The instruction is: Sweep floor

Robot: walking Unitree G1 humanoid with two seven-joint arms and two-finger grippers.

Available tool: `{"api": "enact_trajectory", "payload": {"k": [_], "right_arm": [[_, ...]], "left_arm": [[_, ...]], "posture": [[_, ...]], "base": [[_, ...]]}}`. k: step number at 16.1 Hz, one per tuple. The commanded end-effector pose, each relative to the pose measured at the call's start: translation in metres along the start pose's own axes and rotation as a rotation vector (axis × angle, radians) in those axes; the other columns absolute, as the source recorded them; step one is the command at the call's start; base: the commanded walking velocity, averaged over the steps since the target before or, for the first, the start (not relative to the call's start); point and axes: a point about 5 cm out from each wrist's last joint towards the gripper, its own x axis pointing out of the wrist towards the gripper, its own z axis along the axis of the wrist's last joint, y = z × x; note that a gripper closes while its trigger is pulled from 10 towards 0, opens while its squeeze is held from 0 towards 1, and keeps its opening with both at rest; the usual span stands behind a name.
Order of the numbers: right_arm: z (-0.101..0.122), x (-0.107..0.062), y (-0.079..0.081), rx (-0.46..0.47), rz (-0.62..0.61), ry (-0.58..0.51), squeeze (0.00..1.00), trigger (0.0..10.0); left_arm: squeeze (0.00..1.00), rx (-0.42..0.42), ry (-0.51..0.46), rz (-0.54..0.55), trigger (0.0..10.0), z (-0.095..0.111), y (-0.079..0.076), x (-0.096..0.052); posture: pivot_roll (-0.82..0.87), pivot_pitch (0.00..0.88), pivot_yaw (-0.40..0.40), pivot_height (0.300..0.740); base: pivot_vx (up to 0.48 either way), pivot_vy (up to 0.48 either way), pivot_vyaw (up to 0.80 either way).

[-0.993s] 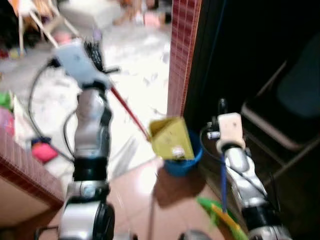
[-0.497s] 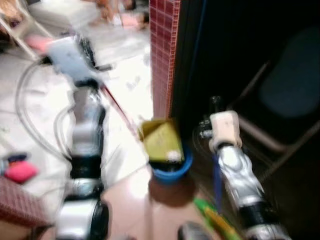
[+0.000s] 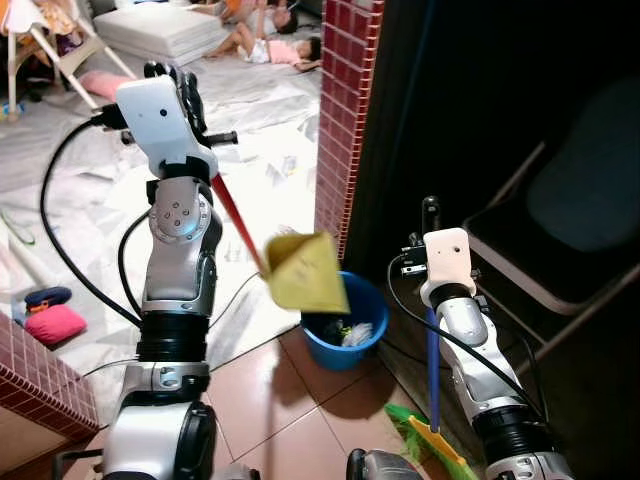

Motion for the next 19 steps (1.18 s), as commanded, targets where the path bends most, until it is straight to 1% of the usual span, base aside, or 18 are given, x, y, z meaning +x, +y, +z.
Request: {"api": "enact_trajectory", "payload": {"k": [1, 2, 4, 6, 7, 8, 9, 11, 12, 13, 14, 15, 16, 17, 18, 19], "right_arm": [[0.01, 0.001, -0.004, -0.02, -0.005, -0.051, 0.0, 10.0], [0.011, 0.001, -0.004, -0.019, -0.005, -0.052, 0.0, 10.0], [0.011, 0.001, -0.004, -0.019, -0.004, -0.054, 0.0, 10.0], [0.011, 0.001, -0.004, -0.017, 0.001, -0.058, 0.0, 10.0], [0.011, 0.001, -0.003, -0.015, 0.006, -0.058, 0.0, 10.0], [0.01, 0.002, -0.003, -0.013, 0.009, -0.058, 0.0, 10.0], [0.01, 0.002, -0.003, -0.012, 0.011, -0.056, 0.0, 10.0], [0.009, 0.002, -0.003, -0.009, 0.017, -0.054, 0.0, 10.0], [0.01, 0.003, -0.002, -0.005, 0.027, -0.056, 0.0, 10.0], [0.01, 0.004, 0.0, -0.001, 0.04, -0.056, 0.0, 10.0], [0.01, 0.005, 0.001, 0.004, 0.047, -0.055, 0.0, 10.0], [0.01, 0.005, 0.002, 0.007, 0.05, -0.055, 0.0, 10.0], [0.011, 0.005, 0.003, 0.015, 0.057, -0.056, 0.0, 10.0], [0.011, 0.005, 0.005, 0.033, 0.074, -0.057, 0.0, 10.0], [0.011, 0.005, 0.006, 0.042, 0.082, -0.059, 0.0, 10.0], [0.011, 0.005, 0.007, 0.055, 0.087, -0.058, 0.0, 10.0]], "left_arm": [[0.0, 0.001, -0.173, -0.039, 10.0, 0.032, -0.008, 0.006], [0.0, 0.028, -0.194, -0.064, 10.0, 0.034, -0.01, 0.005], [0.0, 0.04, -0.213, -0.089, 10.0, 0.036, -0.013, 0.003], [0.0, 0.063, -0.249, -0.145, 10.0, 0.041, -0.02, -0.001], [0.0, 0.062, -0.252, -0.143, 10.0, 0.042, -0.02, -0.001], [0.0, 0.068, -0.277, -0.124, 10.0, 0.051, -0.015, 0.002], [0.0, 0.098, -0.303, -0.095, 10.0, 0.059, -0.007, 0.006], [0.0, 0.137, -0.323, -0.076, 10.0, 0.065, 0.001, 0.008], [0.0, 0.201, -0.344, -0.056, 10.0, 0.07, 0.011, 0.009], [0.0, 0.273, -0.305, -0.024, 10.0, 0.064, 0.024, 0.011], [0.0, 0.323, -0.23, 0.013, 10.0, 0.052, 0.036, 0.01], [0.0, 0.365, -0.175, 0.031, 10.0, 0.042, 0.043, 0.009], [0.0, 0.42, -0.098, 0.048, 10.0, 0.026, 0.05, 0.003], [0.0, 0.448, 0.005, 0.074, 10.0, 0.003, 0.06, -0.009], [0.0, 0.448, 0.037, 0.089, 10.0, -0.004, 0.062, -0.014], [0.0, 0.412, 0.115, 0.117, 10.0, -0.021, 0.063, -0.025]], "posture": [[-0.05, 0.022, 0.011, 0.74], [-0.05, 0.025, 0.012, 0.74], [-0.04, 0.025, 0.011, 0.74], [-0.04, 0.024, 0.009, 0.74], [-0.04, 0.024, 0.009, 0.74], [-0.04, 0.026, 0.006, 0.74], [-0.03, 0.026, 0.005, 0.74], [-0.03, 0.027, 0.002, 0.74], [-0.03, 0.026, 0.001, 0.74], [-0.02, 0.026, -0.006, 0.74], [-0.01, 0.026, -0.007, 0.74], [-0.01, 0.026, -0.007, 0.74], [-0.01, 0.026, -0.007, 0.74], [-0.01, 0.028, -0.007, 0.74], [-0.01, 0.028, -0.006, 0.74], [0.0, 0.028, -0.009, 0.74]], "base": [[0.0, 0.0, 0.0], [0.0, 0.0, 0.0], [0.0, 0.0, 0.0], [0.0, 0.0, 0.0], [0.0, 0.0, 0.0], [0.0, 0.0, 0.0], [0.0, 0.0, 0.0], [0.0, 0.0, 0.0], [0.0, 0.0, 0.0], [0.0, 0.0, 0.0], [0.0, 0.0, 0.0], [0.0, 0.0, 0.0], [0.0, 0.0, 0.0], [0.0, 0.0, 0.0], [0.0, 0.0, 0.0], [0.0, 0.0, 0.0]]}}
